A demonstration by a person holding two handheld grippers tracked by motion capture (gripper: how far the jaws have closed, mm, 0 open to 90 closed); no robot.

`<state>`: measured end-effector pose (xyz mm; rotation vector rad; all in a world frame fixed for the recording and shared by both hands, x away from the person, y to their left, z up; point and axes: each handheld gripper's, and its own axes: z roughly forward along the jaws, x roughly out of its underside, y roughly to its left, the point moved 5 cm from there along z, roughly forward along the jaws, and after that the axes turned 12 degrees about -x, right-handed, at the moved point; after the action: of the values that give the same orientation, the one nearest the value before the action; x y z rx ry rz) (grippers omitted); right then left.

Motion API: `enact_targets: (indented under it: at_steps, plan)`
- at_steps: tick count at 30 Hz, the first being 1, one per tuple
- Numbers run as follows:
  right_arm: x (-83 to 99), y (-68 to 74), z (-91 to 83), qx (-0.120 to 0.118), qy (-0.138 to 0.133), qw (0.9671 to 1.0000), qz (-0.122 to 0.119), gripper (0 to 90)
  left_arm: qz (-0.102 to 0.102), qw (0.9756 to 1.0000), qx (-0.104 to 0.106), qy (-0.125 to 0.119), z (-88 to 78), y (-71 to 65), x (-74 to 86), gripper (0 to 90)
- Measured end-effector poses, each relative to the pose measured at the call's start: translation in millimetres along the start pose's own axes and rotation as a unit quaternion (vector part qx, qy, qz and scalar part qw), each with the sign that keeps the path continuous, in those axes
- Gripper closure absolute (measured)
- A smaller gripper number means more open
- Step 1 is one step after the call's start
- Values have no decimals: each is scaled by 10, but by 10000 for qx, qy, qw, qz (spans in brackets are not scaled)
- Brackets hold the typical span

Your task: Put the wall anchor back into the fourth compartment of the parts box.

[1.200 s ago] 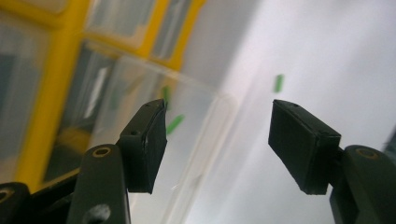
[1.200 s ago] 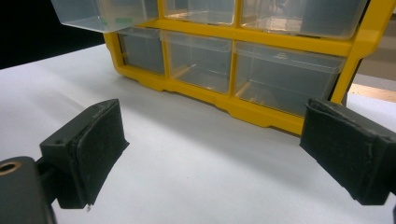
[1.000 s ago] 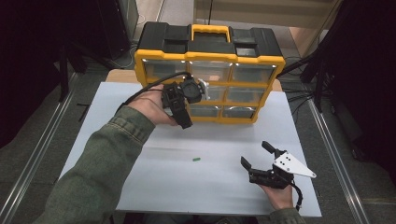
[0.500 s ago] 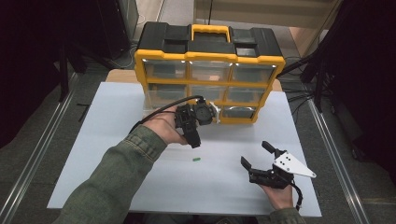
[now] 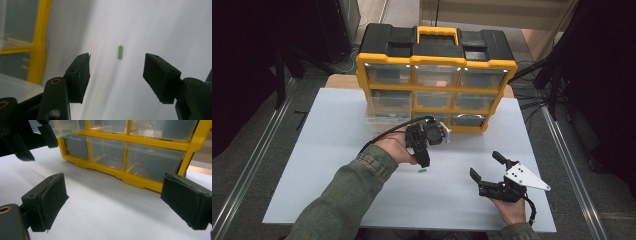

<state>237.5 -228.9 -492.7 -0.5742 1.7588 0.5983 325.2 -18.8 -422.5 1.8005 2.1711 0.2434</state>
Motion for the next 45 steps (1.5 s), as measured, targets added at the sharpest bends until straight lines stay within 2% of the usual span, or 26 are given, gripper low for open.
enact_targets:
  at_steps: [5, 7, 9, 12, 13, 16, 17, 22, 27, 28, 31, 34, 37, 43, 45]
  plan:
    - [0, 0, 3, 1, 5, 10000, -9, 68, 50, 10000, 38, 68, 144, -81, -10, 380]
    - [0, 5, 4, -10, 9, 10000, -13, 68, 83, 9998, 83, 155, 281, -137, 5, 379]
    - [0, 5, 4, -15, 8, 10000, -12, 68, 24, 9999, 100, 120, 331, -156, 11, 380]
    - [0, 4, 2, -18, 8, 10000, -8, 68, 74, 9996, 178, 207, 474, -167, 55, 380]
    - [1, 5, 4, -23, 10, 10000, -13, 68, -3, 9996, 149, 234, 576, -175, 85, 380]
    - [2, 10, 7, -35, 16, 10000, -3, 68, -11, 9995, 109, 289, 651, -159, 108, 380]
    - [2, 11, 8, -36, 13, 10000, -5, 68, -73, 9993, 178, 323, 729, -157, 131, 380]
    - [2, 6, 6, -32, 15, 10000, -6, 68, -138, 9986, 304, 408, 821, -160, 156, 380]
    - [3, 13, 10, -55, 25, 10000, 1, 68, -40, 9987, 281, 425, 893, -189, 132, 383]
    - [3, 13, 10, -55, 25, 10000, 1, 68, -40, 9987, 281, 425, 893, -189, 132, 422]
    - [2, 15, 8, -78, 20, 10000, 3, 68, 60, 9987, 269, 428, 921, -206, 110, 448]
    - [3, 18, 8, -83, 26, 10000, 8, 69, 96, 9985, 307, 444, 948, -228, 101, 552]
    - [3, 19, 7, -87, 26, 10000, 8, 69, 128, 9982, 387, 430, 962, -234, 103, 613]
    - [4, 24, 7, -125, 31, 9999, 5, 73, -6, 9973, 535, 497, 962, -238, 104, 751]
    - [6, 25, 9, -127, 40, 9999, -7, 73, 3, 9973, 537, 506, 964, -234, 104, 754]
